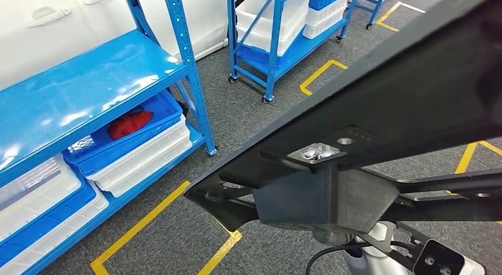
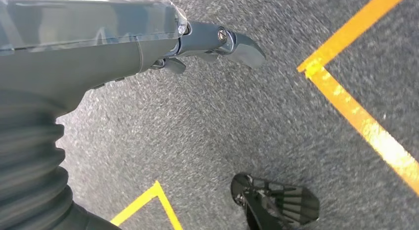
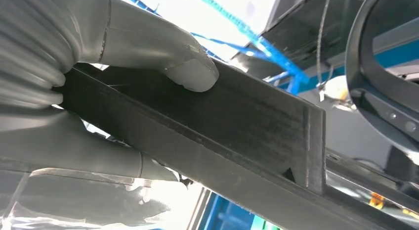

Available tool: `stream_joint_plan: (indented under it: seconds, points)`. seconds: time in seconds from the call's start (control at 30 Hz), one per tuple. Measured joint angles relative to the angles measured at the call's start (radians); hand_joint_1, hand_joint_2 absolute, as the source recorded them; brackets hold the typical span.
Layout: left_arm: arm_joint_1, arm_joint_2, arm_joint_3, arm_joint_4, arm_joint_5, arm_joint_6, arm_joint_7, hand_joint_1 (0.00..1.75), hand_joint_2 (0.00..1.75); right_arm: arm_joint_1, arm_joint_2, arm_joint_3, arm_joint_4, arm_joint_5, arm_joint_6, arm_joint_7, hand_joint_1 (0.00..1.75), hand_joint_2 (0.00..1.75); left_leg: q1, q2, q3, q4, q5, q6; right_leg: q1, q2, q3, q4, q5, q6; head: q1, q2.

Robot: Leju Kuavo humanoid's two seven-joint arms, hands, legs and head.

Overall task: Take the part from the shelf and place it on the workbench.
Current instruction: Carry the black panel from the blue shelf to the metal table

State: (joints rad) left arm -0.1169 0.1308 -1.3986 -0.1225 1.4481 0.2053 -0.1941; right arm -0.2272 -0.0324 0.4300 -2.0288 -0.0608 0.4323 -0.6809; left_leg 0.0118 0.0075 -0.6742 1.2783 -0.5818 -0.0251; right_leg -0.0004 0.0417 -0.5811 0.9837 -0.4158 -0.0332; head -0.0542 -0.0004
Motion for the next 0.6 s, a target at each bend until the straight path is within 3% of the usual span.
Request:
stream_joint_plan:
  seconds: [0.07,0.13,0.2,0.27,0.33,0.4,0.47,0.5,0.53,0.57,0.6]
  points:
    - [0.001,-0.002,0.0,0.0,0.0,0.0,0.001,0.0,1.75,0.002,0.0,-0.004,0.0,0.002,-0.002,0.0,1.75,1.75,0.006,-0.012,0.047,-0.104,0.069,-0.004,-0.003,0.027,-0.001,0.011,-0.005,0.006,0.0,0.0]
    - [0.001,-0.004,0.0,0.0,0.0,0.0,0.001,0.0,1.75,0.002,0.002,-0.005,0.0,0.003,-0.002,0.0,1.75,1.75,0.013,-0.051,0.102,-0.222,0.112,-0.004,-0.004,0.052,-0.009,0.028,-0.012,0.018,0.0,0.0]
    - [0.001,-0.005,0.0,0.0,0.0,0.0,0.002,0.0,1.75,0.003,0.005,-0.007,-0.002,0.005,-0.003,0.0,1.75,1.75,0.013,-0.069,0.117,-0.256,0.111,0.005,-0.005,0.073,-0.021,0.037,-0.012,0.03,0.0,0.0]
    - [-0.002,-0.008,0.0,0.0,0.0,-0.001,0.007,0.0,1.75,0.008,0.006,-0.013,-0.006,0.007,-0.007,0.0,1.75,1.75,0.01,-0.048,0.116,-0.259,0.116,0.021,-0.009,0.083,-0.028,0.038,-0.009,0.043,0.0,0.0]
    - [-0.006,-0.011,-0.001,0.0,0.0,-0.003,0.017,0.0,1.75,0.016,0.005,-0.023,-0.015,0.01,-0.017,0.0,1.75,1.75,0.011,-0.028,0.118,-0.265,0.121,0.035,-0.009,0.045,-0.047,0.074,-0.032,0.052,0.0,0.0]
    - [-0.002,-0.013,-0.006,0.0,0.0,-0.002,0.031,0.0,1.75,0.031,0.005,-0.031,-0.025,0.016,-0.03,0.0,1.75,1.75,0.009,-0.004,0.119,-0.267,0.121,0.043,-0.007,-0.011,-0.103,0.188,-0.09,0.058,0.0,0.0]
    - [0.005,-0.016,-0.011,0.0,0.0,0.003,0.045,0.0,1.75,0.054,0.003,-0.035,-0.031,0.026,-0.044,0.0,1.75,1.75,0.006,0.022,0.119,-0.267,0.118,0.046,-0.008,-0.03,-0.164,0.305,-0.131,0.061,0.0,0.0]
    - [0.006,-0.018,-0.014,0.0,0.0,0.008,0.051,0.0,1.75,0.067,0.0,-0.036,-0.033,0.031,-0.052,0.0,1.75,1.75,0.005,0.034,0.119,-0.267,0.117,0.046,-0.009,-0.033,-0.173,0.32,-0.127,0.06,0.0,0.0]
    - [0.006,-0.02,-0.015,0.0,0.0,0.013,0.057,0.0,1.75,0.078,-0.004,-0.036,-0.036,0.038,-0.06,0.0,1.75,1.75,0.003,0.045,0.121,-0.267,0.115,0.046,-0.008,-0.037,-0.16,0.293,-0.104,0.057,0.0,0.0]
    - [0.005,-0.024,-0.016,0.0,0.0,0.018,0.063,0.0,1.75,0.089,-0.008,-0.036,-0.039,0.043,-0.066,0.0,1.75,1.75,0.002,0.056,0.124,-0.267,0.112,0.045,-0.005,-0.048,-0.129,0.233,-0.072,0.05,0.0,0.0]
    - [0.005,-0.029,-0.017,0.0,0.0,0.022,0.068,0.0,1.75,0.097,-0.012,-0.035,-0.043,0.047,-0.069,0.0,1.75,1.75,0.0,0.066,0.128,-0.267,0.109,0.043,0.001,-0.076,-0.09,0.158,-0.044,0.041,0.0,0.0]
